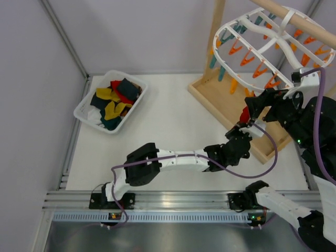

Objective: Remove the socks clipped to the hanger

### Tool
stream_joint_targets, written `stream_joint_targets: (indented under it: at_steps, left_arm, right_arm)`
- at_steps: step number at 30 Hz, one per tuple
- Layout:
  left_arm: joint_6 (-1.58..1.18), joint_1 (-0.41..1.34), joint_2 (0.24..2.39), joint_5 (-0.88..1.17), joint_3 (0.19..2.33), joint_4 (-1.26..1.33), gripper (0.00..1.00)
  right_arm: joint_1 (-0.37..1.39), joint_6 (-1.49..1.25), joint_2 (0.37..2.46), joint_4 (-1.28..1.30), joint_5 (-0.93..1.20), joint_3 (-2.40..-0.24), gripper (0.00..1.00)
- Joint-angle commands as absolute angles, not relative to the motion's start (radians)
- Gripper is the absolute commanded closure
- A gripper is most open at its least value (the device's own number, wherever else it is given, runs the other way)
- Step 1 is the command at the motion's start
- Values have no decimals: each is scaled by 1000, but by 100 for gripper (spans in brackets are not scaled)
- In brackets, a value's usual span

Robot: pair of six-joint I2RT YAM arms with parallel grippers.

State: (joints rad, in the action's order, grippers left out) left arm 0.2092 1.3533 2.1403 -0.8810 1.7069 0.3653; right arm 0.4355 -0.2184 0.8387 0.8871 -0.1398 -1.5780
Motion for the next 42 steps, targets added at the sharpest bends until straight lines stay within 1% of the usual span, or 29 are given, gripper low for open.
stream_joint_targets:
  at_steps: [1, 6, 11, 19, 22, 26, 30, 38, 42]
  left_arm:
    - [346, 1374, 2189, -1014, 1805, 379, 100]
    - [390, 1384, 2235, -1026, 1865, 379, 100]
    - [410, 1388, 2261, -1011, 1882, 376, 100]
    - [420, 1390, 2299, -1002, 1936, 357, 100]
    - [417, 1393, 2299, -999, 1939, 357, 100]
    - [420, 1401, 2296, -994, 1942, 356, 100]
    - [425, 1408, 2289, -993, 1940, 354, 100]
    - [416, 1414, 2278, -982, 1940, 350, 100]
    - [397, 1414, 2278, -973, 1940, 339, 100]
  right_arm:
    - [428, -166, 902, 985, -205, -1673, 25]
    - [430, -144, 919, 1002, -377, -1686, 31]
    - [439, -117, 937, 1052, -579, -1674, 32]
    - [451, -126, 945, 1071, -610, -1634, 34]
    - [465, -141, 953, 1060, -659, -1609, 34]
    - [477, -189, 934, 997, -732, -1557, 36]
    - [494, -209, 940, 956, -750, -1516, 39]
    - [624, -207, 945, 847, -972, -1473, 40]
    - [664, -169, 928, 741, -1035, -1418, 44]
